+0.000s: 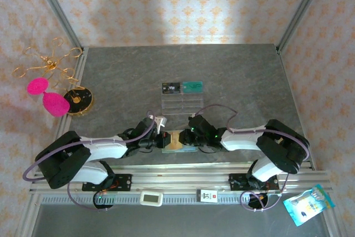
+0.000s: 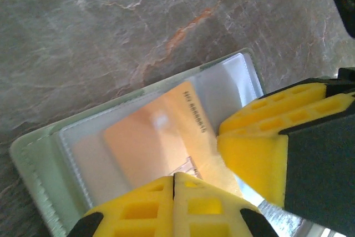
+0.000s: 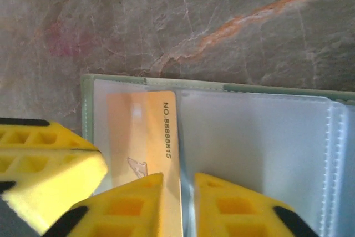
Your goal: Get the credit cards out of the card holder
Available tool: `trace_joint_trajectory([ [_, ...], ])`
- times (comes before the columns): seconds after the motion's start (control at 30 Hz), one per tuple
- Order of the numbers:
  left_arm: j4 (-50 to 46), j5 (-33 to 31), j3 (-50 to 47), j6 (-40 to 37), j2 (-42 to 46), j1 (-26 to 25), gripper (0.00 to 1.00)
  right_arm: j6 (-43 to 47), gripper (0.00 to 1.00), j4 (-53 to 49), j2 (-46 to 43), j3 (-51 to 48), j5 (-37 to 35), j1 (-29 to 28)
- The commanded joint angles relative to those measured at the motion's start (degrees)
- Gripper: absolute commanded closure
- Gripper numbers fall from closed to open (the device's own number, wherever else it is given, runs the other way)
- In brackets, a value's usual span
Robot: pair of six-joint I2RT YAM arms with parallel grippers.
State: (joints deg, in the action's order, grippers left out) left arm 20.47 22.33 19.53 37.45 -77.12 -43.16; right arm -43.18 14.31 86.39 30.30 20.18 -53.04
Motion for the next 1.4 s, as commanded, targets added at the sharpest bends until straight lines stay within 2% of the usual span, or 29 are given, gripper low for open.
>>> trace_joint_trajectory([
  [0.0,0.0,0.7,0.6,-1.0,-3.0,-0.3,1.00,0.2,0.76,0.6,1.7,-1.6,1.2,0.5],
  [0.2,1.5,2.4,0.2,-0.9,-7.1,-0.3,1.00,1.0,0.76,3.5,3.9,-1.3,4.5,0.5],
  [0.3,1.0,2.7,0.7,-1.3,-7.3,-0.4,1.00,1.3,0.85,3.0,4.2,-0.7,3.8,0.6],
  [0.43,-0.1,1.4,0.1,-1.0,-5.3,-0.4,1.00,2.2,1.00,-0.6,1.1,-1.5,-0.7,1.1],
  [0.6,-0.3,0.7,-0.5,-1.0,-2.6,-0.2,1.00,5.5,1.00,-1.2,-7.7,-6.2,-3.5,3.5],
  [0.73,1.1,1.2,-0.6,-1.1,-1.2,0.0,0.95,11.0,1.00,-2.7,-13.6,-6.6,-5.0,3.6],
  [0.87,3.7,3.2,-0.5,-1.4,-0.4,0.1,0.91,12.9,1.00,-5.9,-13.1,-4.8,-5.7,3.6],
  [1.0,7.7,5.2,0.2,-0.4,0.0,0.1,0.86,11.9,1.00,-4.2,-10.6,-4.7,-3.7,3.4],
  [1.17,8.5,6.2,2.9,-0.6,-4.2,-0.3,0.88,10.6,1.00,-2.4,-7.6,-3.4,-2.6,2.8],
  [1.23,6.9,5.5,3.7,-1.0,-6.3,-0.3,0.89,10.0,0.95,-2.9,-6.2,-2.6,-2.8,2.8],
  [1.37,5.6,4.5,3.5,-1.1,-8.3,-0.3,0.95,8.2,0.79,-5.9,-5.1,-0.6,-4.5,2.7],
])
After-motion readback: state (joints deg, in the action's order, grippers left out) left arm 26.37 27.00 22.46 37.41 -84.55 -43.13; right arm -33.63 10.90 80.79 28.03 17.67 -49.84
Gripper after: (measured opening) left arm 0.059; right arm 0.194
